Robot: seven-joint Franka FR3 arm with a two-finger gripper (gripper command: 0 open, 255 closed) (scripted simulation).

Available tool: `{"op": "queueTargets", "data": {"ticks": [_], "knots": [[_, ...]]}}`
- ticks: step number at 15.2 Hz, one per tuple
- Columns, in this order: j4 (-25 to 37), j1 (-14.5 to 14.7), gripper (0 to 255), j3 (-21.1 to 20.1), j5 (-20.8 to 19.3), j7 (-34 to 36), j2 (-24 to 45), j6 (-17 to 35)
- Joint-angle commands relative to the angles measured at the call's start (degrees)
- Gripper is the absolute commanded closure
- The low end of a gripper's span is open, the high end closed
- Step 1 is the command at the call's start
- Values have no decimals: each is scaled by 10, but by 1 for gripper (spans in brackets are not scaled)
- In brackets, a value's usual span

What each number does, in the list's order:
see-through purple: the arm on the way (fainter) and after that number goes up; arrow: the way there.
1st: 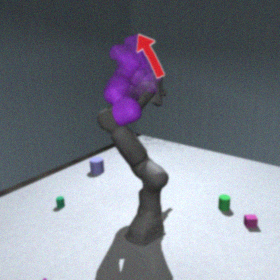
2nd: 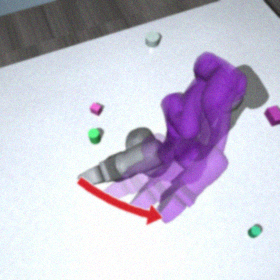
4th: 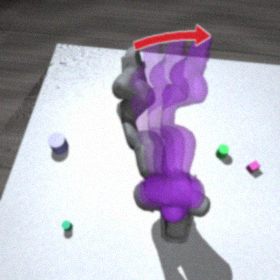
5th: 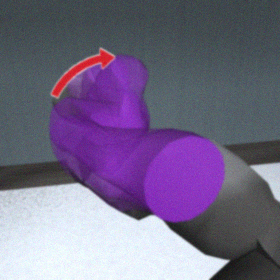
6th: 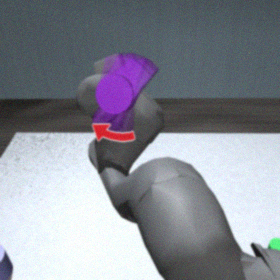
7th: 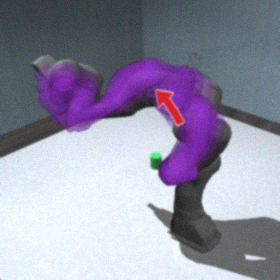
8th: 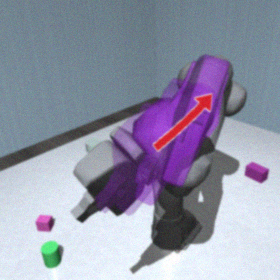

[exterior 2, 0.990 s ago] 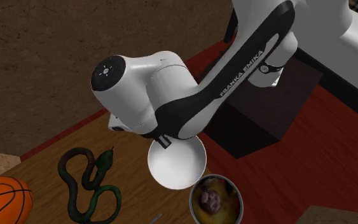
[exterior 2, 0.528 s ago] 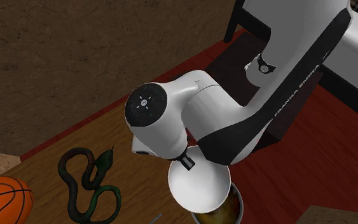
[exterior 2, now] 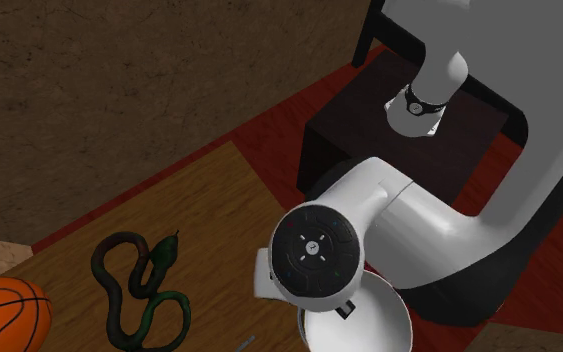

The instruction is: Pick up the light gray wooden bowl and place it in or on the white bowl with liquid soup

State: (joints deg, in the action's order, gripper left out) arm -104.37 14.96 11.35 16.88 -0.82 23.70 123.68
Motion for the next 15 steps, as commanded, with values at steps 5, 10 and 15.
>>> {"op": "queueTargets", "data": {"ticks": [5, 10, 15], "knots": [[-7, 14, 255, -10, 6, 15, 17, 27], [-13, 11, 255, -14, 16, 5, 40, 55], [-15, 8, 255, -20, 25, -4, 66, 82]]}}
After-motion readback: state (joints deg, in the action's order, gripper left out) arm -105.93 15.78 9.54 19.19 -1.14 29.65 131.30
